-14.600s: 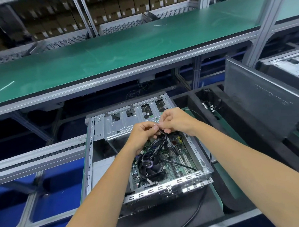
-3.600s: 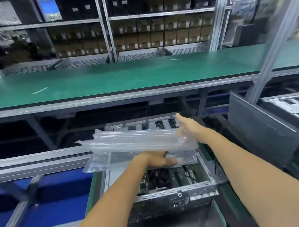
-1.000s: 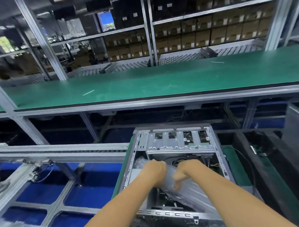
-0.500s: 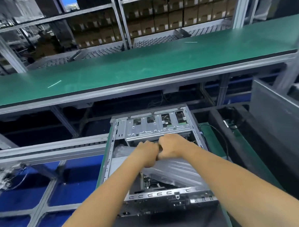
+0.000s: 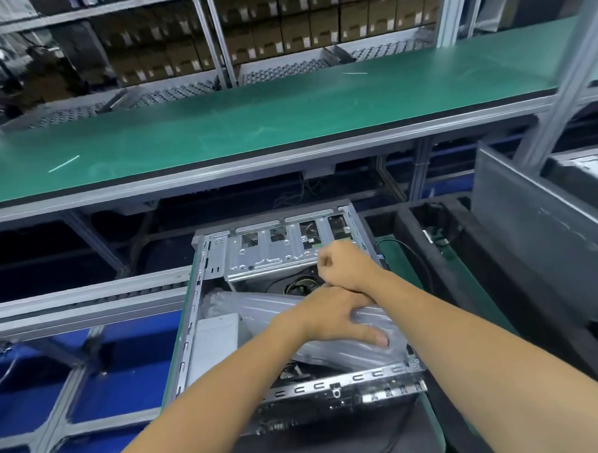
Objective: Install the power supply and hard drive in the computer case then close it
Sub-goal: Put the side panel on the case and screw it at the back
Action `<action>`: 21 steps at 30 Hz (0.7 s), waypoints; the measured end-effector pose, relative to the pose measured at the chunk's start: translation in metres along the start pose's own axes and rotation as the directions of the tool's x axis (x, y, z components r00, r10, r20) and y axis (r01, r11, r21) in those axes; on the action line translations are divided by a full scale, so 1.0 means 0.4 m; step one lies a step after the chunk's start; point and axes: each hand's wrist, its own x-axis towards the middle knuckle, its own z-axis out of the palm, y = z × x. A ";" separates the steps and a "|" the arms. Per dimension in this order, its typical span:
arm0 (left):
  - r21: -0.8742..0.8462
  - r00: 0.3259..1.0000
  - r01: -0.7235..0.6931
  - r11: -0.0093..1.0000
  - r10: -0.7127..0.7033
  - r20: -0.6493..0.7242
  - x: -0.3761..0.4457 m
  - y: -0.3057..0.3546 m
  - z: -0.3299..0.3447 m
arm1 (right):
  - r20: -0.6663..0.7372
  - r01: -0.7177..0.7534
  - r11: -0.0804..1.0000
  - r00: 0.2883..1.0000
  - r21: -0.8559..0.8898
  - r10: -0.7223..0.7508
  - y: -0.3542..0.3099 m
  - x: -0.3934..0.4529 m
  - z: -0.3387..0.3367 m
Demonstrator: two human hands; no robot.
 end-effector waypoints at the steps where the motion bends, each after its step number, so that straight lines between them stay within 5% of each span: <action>1: 0.089 0.999 -0.042 0.995 0.045 -0.026 0.002 -0.004 0.005 | -0.011 -0.017 0.999 1.000 0.049 0.018 0.002 0.002 -0.002; 4: 0.404 0.992 -0.097 0.909 0.122 -0.034 0.010 -0.010 0.032 | -0.013 -0.043 0.986 0.999 0.162 0.045 0.001 0.004 -0.014; 8: 0.619 0.984 -0.152 0.771 0.176 0.023 0.018 -0.019 0.061 | 0.011 -0.051 0.985 0.999 0.163 0.050 -0.001 -0.005 -0.018; 17: 0.529 0.951 -0.279 0.802 0.309 0.034 0.042 -0.030 0.075 | -0.025 -0.018 0.993 0.999 0.119 0.021 -0.007 -0.016 -0.012; 21: 0.527 0.974 -0.222 0.820 0.157 0.166 0.064 -0.017 0.062 | -0.029 -0.031 0.992 0.999 0.126 0.035 -0.001 -0.014 -0.004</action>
